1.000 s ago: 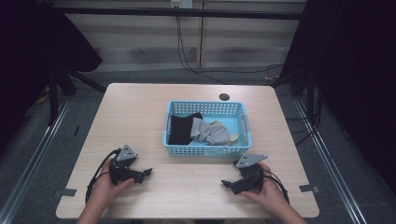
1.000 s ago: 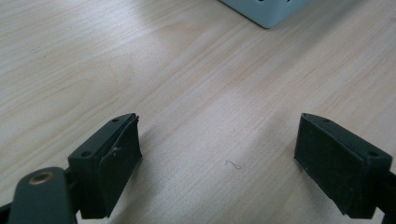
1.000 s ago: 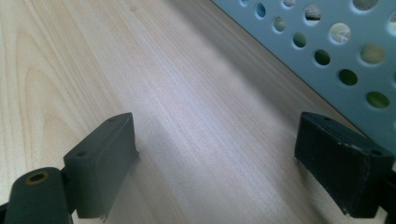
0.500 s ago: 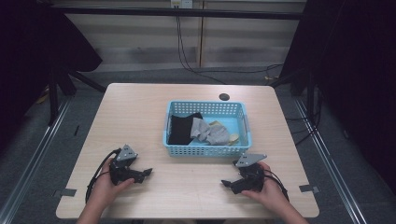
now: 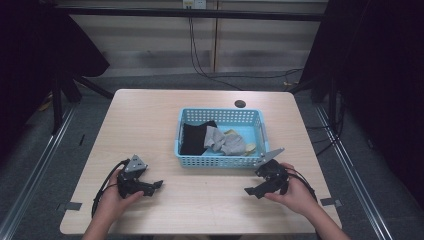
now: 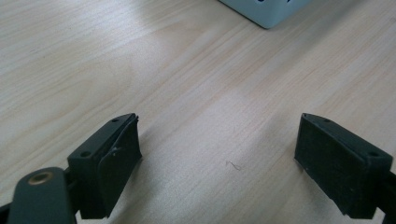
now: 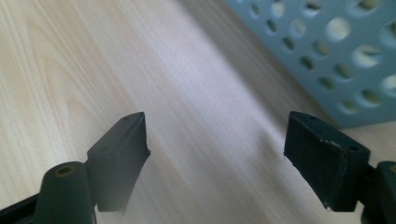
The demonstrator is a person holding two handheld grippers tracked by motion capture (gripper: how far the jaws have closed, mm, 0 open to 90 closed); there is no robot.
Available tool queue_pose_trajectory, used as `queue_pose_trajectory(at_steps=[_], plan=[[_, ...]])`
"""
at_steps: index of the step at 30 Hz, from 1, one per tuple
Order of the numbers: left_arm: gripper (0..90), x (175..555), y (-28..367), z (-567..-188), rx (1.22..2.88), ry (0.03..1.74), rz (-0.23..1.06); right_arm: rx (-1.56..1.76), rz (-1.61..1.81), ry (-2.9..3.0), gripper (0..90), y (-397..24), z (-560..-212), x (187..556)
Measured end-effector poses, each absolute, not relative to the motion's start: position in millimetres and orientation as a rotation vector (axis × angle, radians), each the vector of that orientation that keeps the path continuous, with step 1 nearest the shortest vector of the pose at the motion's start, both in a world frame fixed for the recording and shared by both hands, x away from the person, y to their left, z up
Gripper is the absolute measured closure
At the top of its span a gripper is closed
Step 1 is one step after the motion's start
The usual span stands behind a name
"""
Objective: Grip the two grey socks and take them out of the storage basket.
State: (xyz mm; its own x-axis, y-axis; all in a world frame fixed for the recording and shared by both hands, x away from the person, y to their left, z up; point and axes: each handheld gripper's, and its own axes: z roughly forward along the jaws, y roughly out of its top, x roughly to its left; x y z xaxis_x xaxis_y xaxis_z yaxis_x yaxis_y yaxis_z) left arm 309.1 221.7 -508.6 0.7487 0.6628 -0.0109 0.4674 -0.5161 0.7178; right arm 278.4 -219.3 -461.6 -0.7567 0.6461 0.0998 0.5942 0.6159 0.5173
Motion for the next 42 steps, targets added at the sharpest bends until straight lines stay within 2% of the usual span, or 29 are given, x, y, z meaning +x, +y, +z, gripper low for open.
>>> queue_pose_trajectory(at_steps=[4, 25, 33, 42], plan=[[13.5, 309, 222, -509, 2.211, 0.844, 0.343, 1.043, 0.762, 2.760, 22.7, -218, -437, 286], [13.5, 309, 221, -509, 2.205, 0.849, 0.343, 0.997, 0.603, 2.830, 25.0, -196, -369, 320], [13.4, 309, 221, -509, 2.205, 0.849, 0.343, 1.055, 0.597, 2.791, 25.5, -189, -361, 345], [13.3, 309, 222, -509, 2.211, 0.842, 0.342, 1.182, 0.596, 2.717, 28.3, -184, -373, 380]])
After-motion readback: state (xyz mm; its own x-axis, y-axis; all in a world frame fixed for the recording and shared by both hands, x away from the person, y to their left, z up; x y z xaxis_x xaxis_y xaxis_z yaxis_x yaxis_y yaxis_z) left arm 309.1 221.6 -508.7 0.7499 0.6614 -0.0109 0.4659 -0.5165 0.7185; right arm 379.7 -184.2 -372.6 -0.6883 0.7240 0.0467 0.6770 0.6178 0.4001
